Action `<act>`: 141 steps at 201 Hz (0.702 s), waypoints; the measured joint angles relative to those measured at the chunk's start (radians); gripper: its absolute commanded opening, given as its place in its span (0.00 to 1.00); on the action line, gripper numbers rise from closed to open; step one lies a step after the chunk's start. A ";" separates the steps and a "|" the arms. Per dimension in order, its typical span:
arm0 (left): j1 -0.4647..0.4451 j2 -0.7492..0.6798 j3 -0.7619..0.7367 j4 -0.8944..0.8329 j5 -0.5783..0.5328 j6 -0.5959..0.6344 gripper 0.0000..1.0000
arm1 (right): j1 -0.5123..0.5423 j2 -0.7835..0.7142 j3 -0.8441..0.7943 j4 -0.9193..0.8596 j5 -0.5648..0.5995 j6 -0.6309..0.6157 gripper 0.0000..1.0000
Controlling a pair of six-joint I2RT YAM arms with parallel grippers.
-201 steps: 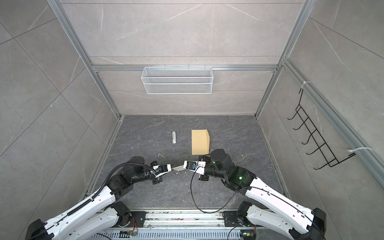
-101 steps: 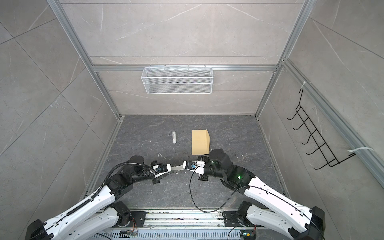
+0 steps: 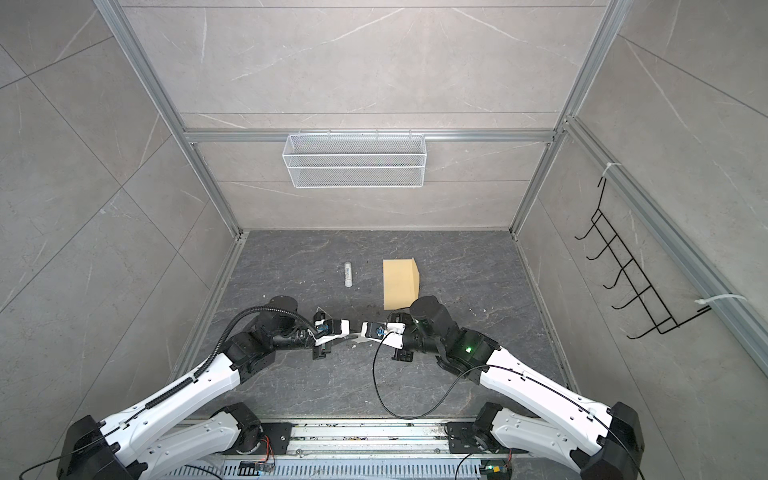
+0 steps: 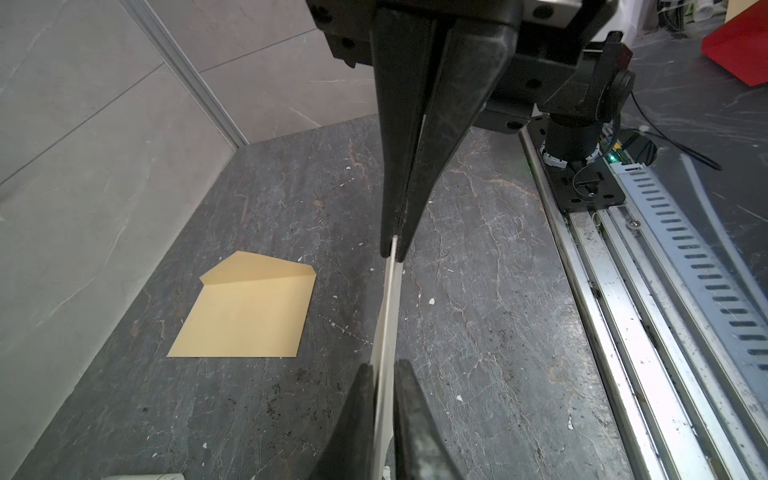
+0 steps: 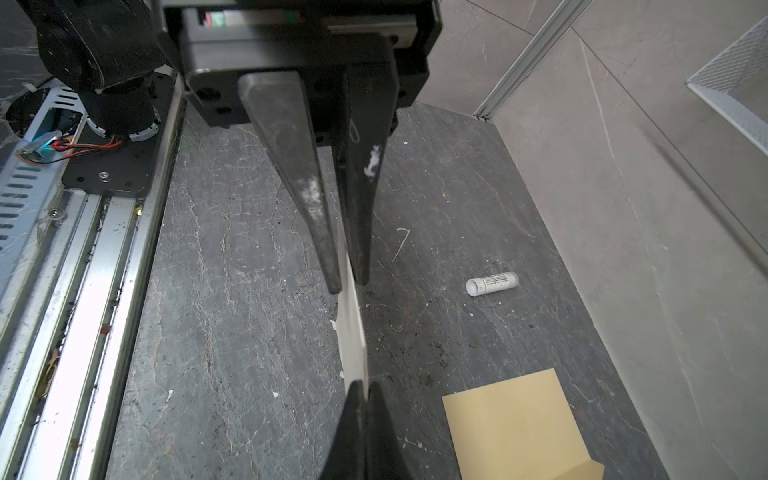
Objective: Place the letter into the envelope and seal it
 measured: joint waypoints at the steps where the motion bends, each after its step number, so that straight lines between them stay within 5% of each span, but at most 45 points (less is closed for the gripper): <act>1: 0.000 0.001 0.000 0.000 0.001 0.000 0.07 | 0.000 0.000 0.000 0.000 0.000 0.000 0.00; 36: 0.002 0.021 0.008 0.002 0.021 0.003 0.00 | -0.001 0.003 0.000 0.000 0.000 0.000 0.02; 77: 0.003 0.025 0.007 0.027 0.001 -0.050 0.00 | -0.002 0.004 0.000 0.031 0.016 0.034 0.40; 141: 0.008 -0.026 -0.042 0.136 -0.323 -0.355 0.00 | -0.094 0.071 0.071 0.108 0.237 0.254 0.67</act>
